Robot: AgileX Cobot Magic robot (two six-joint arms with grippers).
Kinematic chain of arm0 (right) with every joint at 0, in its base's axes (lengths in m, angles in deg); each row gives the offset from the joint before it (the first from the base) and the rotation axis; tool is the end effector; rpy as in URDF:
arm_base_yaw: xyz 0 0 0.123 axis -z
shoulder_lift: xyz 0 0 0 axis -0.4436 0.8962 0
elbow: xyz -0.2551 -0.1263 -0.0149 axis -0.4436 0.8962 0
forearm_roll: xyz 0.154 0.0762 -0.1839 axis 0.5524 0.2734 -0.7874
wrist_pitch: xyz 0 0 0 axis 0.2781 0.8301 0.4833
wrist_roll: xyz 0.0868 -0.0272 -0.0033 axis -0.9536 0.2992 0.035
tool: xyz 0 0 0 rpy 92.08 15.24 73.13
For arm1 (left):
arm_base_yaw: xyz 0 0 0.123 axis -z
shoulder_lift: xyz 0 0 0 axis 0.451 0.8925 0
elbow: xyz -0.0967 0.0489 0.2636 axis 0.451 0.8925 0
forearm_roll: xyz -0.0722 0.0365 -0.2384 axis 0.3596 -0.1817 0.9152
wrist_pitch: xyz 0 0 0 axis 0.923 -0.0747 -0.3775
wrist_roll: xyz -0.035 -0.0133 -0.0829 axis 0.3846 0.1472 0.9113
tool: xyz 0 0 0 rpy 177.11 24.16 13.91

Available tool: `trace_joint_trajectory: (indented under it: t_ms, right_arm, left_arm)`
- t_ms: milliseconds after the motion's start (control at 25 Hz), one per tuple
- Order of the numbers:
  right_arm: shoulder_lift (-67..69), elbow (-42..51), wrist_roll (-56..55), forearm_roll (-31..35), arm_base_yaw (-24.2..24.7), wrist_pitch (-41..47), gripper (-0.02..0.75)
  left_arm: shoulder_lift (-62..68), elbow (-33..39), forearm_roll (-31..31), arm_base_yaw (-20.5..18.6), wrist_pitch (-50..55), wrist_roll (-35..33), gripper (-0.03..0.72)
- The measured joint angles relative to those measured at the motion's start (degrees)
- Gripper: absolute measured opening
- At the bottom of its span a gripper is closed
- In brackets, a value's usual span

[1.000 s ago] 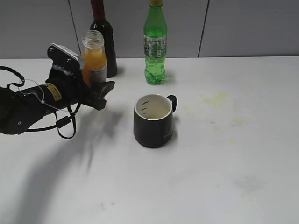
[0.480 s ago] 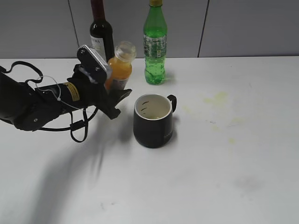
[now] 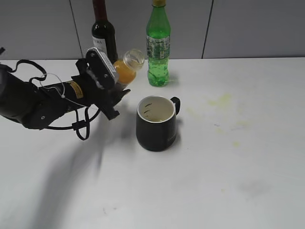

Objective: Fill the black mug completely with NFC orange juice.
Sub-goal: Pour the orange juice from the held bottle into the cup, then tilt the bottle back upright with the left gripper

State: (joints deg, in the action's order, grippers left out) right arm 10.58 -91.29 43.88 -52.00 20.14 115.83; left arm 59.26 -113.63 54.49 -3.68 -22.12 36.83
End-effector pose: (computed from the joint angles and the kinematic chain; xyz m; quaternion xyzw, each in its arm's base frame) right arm 0.0089 0.0004 0.2615 -0.0314 0.8441 0.0349 0.5342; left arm 0.3640 -0.1723 0.1166 0.5100 0.6344 0.0533 0.5784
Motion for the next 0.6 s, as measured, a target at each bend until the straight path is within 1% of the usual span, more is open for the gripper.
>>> trace_joint_trajectory:
  t_ms: [200, 400, 600]
  right_arm:
    - [0.00, 0.00, 0.00, 0.00, 0.00, 0.00, 0.594]
    - [0.00, 0.00, 0.00, 0.00, 0.00, 0.00, 0.594]
    - [0.00, 0.00, -0.04, 0.00, 0.00, 0.00, 0.594]
  left_arm:
    - [0.78, -0.20, 0.00, 0.00, 0.11, -5.54, 0.469]
    - [0.92, -0.20, 0.00, 0.00, -0.07, -12.77, 0.469]
    - [0.92, -0.20, 0.00, 0.00, -3.32, -18.87, 0.469]
